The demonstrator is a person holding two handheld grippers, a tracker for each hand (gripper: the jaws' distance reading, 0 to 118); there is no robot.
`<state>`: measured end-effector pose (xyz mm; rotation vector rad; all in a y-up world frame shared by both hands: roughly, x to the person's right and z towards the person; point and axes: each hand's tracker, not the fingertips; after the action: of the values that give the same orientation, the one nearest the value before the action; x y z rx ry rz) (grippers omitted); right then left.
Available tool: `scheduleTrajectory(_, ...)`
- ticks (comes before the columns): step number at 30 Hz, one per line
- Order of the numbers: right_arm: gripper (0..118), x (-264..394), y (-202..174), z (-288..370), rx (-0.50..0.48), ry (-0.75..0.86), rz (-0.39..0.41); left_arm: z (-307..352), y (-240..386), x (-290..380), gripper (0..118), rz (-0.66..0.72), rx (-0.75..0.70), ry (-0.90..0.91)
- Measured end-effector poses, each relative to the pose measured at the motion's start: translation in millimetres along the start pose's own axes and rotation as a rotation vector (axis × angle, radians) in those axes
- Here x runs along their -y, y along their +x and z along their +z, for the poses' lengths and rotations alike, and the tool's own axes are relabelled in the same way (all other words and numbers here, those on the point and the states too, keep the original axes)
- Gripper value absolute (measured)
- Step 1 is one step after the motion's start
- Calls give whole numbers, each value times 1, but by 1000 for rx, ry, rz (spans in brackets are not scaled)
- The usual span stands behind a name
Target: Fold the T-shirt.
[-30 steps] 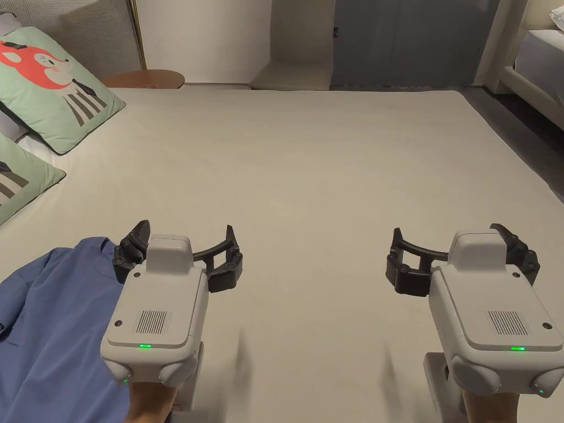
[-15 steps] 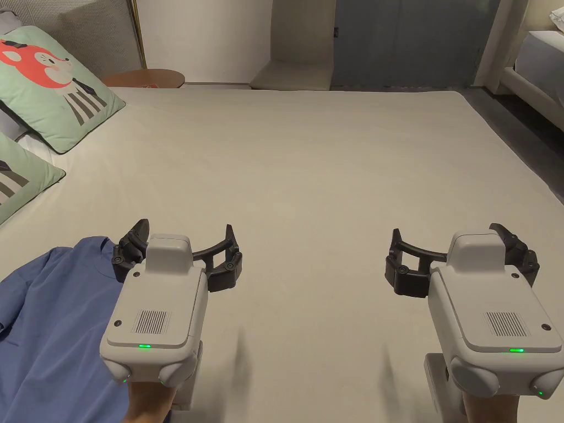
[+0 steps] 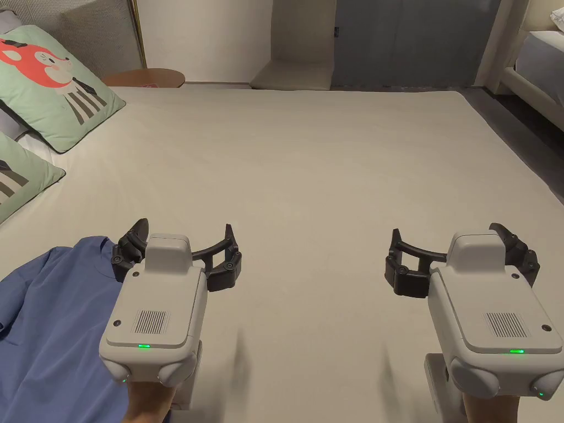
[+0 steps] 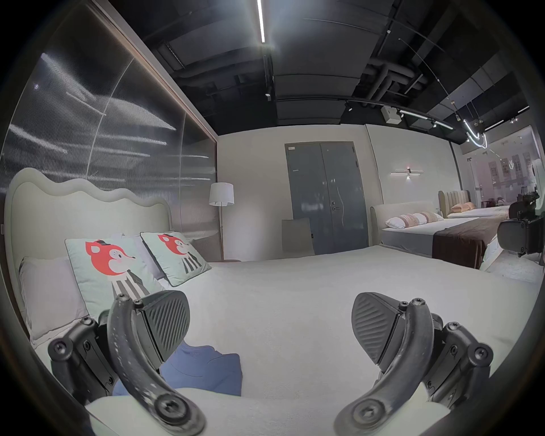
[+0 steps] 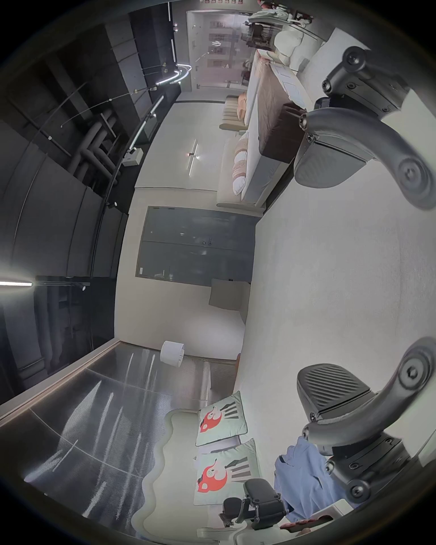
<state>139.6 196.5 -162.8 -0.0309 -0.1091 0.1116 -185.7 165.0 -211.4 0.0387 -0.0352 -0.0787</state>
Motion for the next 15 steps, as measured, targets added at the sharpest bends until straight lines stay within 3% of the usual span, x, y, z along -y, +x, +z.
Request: scheduleTrajectory(15,118,0,1,0,1,4,-1,0,0,-2,110,-7,2,9)
